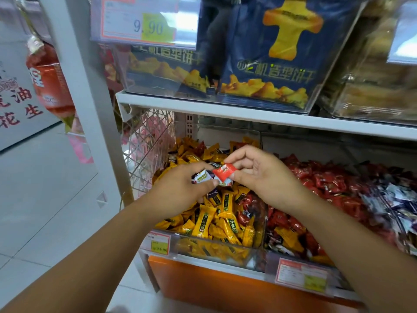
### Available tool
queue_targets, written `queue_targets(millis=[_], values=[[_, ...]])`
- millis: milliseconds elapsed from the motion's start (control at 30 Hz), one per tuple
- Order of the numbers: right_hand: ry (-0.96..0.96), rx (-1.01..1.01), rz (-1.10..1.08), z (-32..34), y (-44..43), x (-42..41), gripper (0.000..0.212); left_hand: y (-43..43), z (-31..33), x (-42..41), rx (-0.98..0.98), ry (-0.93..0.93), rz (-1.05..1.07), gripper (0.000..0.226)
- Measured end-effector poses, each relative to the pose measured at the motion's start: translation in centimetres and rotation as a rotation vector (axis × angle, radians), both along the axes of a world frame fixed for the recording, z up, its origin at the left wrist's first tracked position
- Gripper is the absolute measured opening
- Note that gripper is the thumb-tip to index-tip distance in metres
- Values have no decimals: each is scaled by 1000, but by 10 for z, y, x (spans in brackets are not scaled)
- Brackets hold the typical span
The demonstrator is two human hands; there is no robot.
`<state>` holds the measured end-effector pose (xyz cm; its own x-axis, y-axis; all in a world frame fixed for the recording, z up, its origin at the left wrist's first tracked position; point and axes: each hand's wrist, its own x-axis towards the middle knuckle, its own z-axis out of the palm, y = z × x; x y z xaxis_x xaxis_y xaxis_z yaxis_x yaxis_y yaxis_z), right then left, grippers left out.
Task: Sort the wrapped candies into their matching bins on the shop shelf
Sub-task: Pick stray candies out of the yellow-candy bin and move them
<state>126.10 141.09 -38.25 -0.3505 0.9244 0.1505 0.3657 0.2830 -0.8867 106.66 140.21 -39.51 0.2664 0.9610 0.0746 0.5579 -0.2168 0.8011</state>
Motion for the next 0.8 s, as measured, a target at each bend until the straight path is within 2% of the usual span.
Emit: queue_targets(millis=[367,500,633,800], values=[[-59,84,-46,-2,-2,-1,21,-1,-3,-1,54,55,-27,11],[-293,181,-156,15,1,23,16,-2,0,-4,42,59,11,14],[-502,118,-320,23,7,59,11,-2,2,-10,70,78,43,16],[-633,47,-473,27,18,89,18,-4,5,-14,72,104,54,15]])
